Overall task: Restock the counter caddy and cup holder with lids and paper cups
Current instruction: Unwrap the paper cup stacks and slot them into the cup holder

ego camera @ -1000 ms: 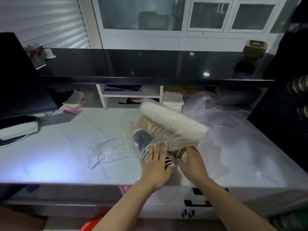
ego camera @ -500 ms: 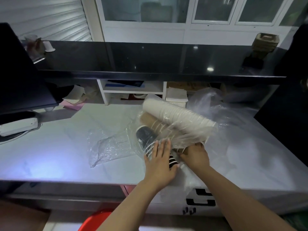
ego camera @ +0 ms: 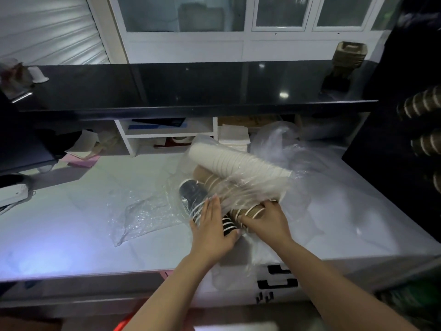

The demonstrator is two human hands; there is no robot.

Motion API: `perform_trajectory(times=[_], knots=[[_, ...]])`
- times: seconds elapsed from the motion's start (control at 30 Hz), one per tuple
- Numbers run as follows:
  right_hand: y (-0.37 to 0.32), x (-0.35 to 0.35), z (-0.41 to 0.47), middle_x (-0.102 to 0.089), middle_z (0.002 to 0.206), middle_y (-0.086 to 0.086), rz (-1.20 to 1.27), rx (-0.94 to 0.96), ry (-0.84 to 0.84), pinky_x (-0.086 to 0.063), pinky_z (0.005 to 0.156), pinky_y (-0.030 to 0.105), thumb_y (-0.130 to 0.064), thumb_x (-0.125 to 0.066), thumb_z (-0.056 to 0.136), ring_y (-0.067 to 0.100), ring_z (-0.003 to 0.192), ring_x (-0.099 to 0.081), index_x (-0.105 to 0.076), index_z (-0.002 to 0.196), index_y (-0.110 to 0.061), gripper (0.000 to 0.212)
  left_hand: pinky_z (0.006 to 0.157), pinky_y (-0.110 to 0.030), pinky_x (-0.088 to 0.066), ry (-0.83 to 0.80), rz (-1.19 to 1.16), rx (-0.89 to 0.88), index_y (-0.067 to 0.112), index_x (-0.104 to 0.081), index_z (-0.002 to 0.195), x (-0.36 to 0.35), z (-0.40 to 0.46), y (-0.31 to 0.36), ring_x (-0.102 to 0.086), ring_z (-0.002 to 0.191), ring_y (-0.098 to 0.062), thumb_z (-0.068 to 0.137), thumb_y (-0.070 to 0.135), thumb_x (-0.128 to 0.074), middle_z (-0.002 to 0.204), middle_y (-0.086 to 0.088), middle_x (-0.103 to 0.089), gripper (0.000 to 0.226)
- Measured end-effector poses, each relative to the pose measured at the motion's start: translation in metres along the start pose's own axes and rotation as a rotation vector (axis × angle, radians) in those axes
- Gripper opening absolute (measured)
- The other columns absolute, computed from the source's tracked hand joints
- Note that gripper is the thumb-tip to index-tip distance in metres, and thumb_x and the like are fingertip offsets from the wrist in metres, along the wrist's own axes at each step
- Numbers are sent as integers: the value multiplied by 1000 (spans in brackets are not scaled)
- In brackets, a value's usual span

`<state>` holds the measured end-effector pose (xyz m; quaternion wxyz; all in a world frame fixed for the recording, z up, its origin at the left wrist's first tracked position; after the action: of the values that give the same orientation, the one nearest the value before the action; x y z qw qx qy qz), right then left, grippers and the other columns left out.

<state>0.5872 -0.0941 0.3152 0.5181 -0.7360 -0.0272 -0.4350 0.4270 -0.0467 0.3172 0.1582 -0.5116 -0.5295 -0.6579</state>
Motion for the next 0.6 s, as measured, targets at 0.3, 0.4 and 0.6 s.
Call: perform_trajectory(times=[0.3, 0.4, 0.6], knots=[[6, 18, 0, -48, 112, -3, 71, -29, -30, -45, 87, 25, -45, -80, 56, 18, 105, -55, -60, 114, -25, 64, 119, -46, -11, 79, 55, 11, 18, 5, 154, -1, -6, -1, 4, 149, -13, 85, 49, -54, 163, 2, 2, 96], [10, 23, 1, -52, 116, 2, 92, -29, -51, -43, 74, 16, -44, -80, 55, 14, 93, -57, -62, 108, -25, 58, 119, -50, -10, 92, 56, 37, 17, 2, 154, -1, -2, 4, 6, 149, -14, 84, 46, -56, 163, 3, 0, 95], [10, 31, -11, -59, 104, -4, 175, -42, -60, -41, 67, 18, -34, -79, 69, 11, 87, -57, -55, 102, -25, 42, 116, -55, -14, 144, 132, 43, 16, -7, 153, 0, 7, 2, 2, 149, -16, 89, 44, -51, 162, 1, -10, 82]])
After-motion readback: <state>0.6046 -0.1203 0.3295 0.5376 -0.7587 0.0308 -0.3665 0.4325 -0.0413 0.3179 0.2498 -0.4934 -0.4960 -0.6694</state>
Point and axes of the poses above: each hand's wrist, its own z-axis towards the middle knuckle, its own x-axis out of the back of the hand, y = z × x, the point moved 4 cm from there along z, towards the middle knuckle
